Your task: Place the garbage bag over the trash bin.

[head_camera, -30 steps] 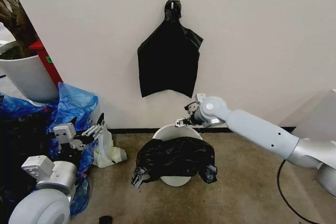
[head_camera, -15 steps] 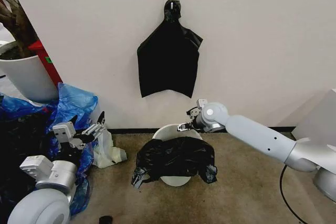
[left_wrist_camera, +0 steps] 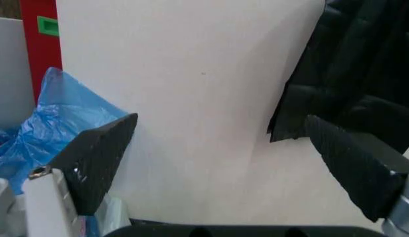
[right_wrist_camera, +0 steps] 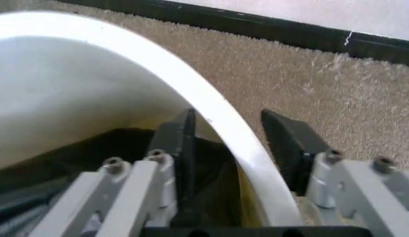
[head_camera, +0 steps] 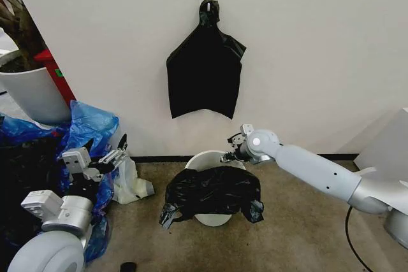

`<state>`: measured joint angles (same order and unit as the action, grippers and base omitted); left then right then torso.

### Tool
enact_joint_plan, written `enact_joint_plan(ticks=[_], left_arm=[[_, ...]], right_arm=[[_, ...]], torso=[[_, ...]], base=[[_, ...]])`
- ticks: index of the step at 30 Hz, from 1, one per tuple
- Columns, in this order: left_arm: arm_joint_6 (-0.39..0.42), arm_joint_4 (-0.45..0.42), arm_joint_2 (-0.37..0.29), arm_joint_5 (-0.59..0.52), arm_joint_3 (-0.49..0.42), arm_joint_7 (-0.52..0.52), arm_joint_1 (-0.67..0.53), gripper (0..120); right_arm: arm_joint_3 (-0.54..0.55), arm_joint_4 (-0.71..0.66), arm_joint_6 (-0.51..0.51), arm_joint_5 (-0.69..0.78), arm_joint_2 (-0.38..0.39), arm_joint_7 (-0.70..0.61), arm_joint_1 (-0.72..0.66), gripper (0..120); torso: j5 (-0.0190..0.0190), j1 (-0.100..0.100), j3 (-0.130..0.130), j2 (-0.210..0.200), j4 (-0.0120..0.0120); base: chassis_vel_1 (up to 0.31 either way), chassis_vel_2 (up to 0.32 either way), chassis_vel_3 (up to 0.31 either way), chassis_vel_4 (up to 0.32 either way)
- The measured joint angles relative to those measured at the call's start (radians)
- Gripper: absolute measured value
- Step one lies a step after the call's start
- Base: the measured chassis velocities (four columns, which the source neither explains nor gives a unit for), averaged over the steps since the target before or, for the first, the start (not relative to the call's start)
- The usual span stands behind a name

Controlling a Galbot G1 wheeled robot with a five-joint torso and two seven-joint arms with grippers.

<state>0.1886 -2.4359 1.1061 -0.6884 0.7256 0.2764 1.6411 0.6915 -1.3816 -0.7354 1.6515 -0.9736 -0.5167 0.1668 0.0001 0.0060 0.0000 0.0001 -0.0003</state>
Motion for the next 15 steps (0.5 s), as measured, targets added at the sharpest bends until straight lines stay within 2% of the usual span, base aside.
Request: enact_joint_plan(ticks=[4,8,15], left_arm=[[0.000,0.000,0.000,0.000,0.000,0.000,0.000,100],[0.000,0.000,0.000,0.001,-0.001,0.000,0.001,100],[0.000,0.000,0.000,0.001,-0.001,0.000,0.001,100]], right_arm=[[0.000,-0.001,0.000,-0.002,0.000,0.001,0.000,23],[0.000,-0.001,0.000,-0.002,0.000,0.001,0.000,5],[0.001,-0.002,0.000,-0.001,0.000,0.000,0.000,2]], torso=[[0.0000,0.000,0.000,0.000,0.0001],[0.0000,0.000,0.000,0.000,0.0002],[0.0000,0.000,0.000,0.000,0.0000]], base=[[0.000,0.000,0.000,0.000],[0.000,0.000,0.000,0.000],[0.000,0.000,0.000,0.000]])
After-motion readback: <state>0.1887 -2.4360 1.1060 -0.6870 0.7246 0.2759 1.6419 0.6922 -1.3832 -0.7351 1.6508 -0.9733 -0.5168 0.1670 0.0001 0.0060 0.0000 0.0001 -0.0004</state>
